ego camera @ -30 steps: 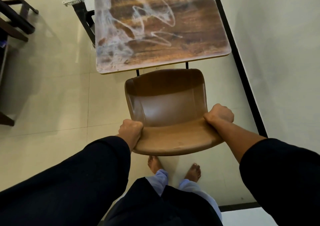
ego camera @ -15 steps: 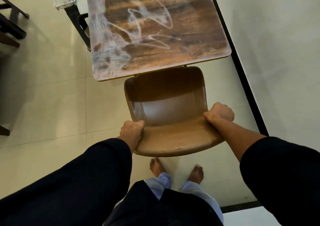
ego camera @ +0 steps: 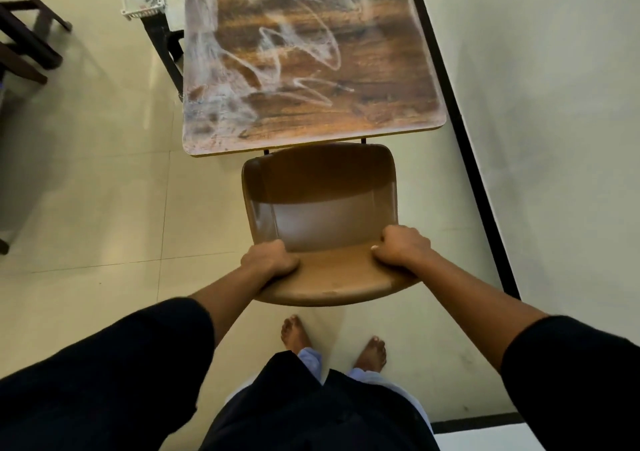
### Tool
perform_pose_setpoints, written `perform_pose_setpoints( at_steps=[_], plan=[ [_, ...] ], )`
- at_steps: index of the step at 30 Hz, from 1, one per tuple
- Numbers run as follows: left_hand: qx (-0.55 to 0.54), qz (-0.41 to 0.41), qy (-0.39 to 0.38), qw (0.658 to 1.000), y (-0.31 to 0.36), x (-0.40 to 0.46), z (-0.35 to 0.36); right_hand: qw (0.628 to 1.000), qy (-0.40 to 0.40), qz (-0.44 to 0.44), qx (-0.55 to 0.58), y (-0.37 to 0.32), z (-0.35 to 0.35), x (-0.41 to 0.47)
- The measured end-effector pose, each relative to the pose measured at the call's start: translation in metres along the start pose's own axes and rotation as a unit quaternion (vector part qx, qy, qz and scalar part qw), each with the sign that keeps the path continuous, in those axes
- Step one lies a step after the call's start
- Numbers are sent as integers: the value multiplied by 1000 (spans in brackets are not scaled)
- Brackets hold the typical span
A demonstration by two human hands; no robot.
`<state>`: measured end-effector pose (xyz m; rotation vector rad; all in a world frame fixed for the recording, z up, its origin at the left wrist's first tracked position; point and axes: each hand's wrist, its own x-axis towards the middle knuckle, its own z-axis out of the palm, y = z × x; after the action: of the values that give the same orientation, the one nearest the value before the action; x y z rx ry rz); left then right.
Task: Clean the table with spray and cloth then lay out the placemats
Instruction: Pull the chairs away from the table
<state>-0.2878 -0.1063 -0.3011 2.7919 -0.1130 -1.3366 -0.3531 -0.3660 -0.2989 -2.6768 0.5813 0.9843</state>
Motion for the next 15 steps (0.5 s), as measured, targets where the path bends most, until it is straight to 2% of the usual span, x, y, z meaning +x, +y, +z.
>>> perform_pose_setpoints(
  at_steps=[4, 6, 10, 15],
  plan=[
    [38, 180, 4, 983, 4, -39, 8, 984, 3, -178, -22, 4, -6, -51],
    [73, 233, 42, 969, 2, -66, 16, 970, -9, -242, -31, 9, -7, -80],
    [173, 250, 125, 944, -7, -88, 36, 951, 4, -286, -120, 21, 0, -92],
    [184, 222, 208, 935, -1, -94, 41, 941, 85, -257, -201, 26, 4, -79]
  ],
)
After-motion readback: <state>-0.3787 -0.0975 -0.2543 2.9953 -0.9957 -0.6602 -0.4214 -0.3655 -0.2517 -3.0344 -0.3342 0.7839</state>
